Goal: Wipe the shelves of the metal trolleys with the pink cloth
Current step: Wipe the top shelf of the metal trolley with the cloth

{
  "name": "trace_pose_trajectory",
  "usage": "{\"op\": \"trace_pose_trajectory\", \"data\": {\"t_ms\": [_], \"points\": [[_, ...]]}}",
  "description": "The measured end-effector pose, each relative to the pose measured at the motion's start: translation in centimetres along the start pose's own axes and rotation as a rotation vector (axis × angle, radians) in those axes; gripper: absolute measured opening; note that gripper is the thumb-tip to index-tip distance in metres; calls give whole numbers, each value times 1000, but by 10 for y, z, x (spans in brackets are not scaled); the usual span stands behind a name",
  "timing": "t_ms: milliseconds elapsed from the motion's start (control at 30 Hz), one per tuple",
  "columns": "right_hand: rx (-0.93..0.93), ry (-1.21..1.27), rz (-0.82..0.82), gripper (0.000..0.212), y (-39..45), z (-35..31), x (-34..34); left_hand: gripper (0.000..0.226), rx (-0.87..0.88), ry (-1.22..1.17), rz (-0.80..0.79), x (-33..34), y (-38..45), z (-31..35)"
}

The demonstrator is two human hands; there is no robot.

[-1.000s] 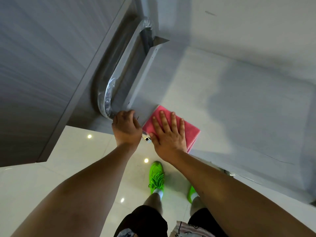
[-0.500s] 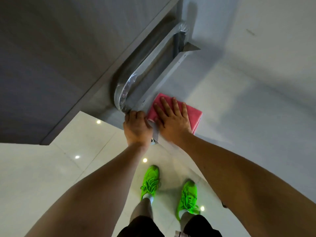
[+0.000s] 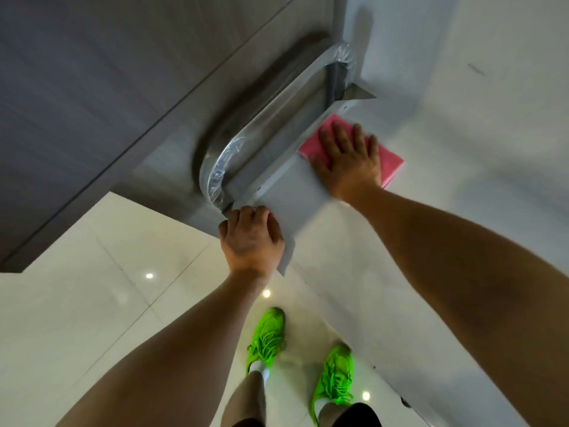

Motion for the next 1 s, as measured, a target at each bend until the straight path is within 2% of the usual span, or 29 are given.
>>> {"op": "trace_pose_trajectory", "data": {"t_ms": [133,400,667,733,867,1000], "points": [[127,16,27,79,23,53,-24,22,-26,-15,29,-4,0,5],[198,3,29,77,38,48,-24,24,14,-83,102,-4,-14,4],[-62,50,-33,70,-8,-61,23,12,-15,-251,155,-9,-14,-5],[-124,45,-53,71,-27,-86,38,17,-22,-328,150,-13,-15,-9],[-183,43,-100,74,-54,-117,60,30,-180,-625,104,-12,-21,-36],[-237,32,-137,76,-79,-144,75,21,-355,-801,196,-16,-23,-64]]}}
Point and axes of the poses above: each hand's wrist, its own y-axis towards the middle knuckle, its own x-axis out of the palm, z = x × y, the point moved 9 cm from there along y, towards the middle knuckle, and after that the axes turned 9 degrees about y, right-handed, at the moved point
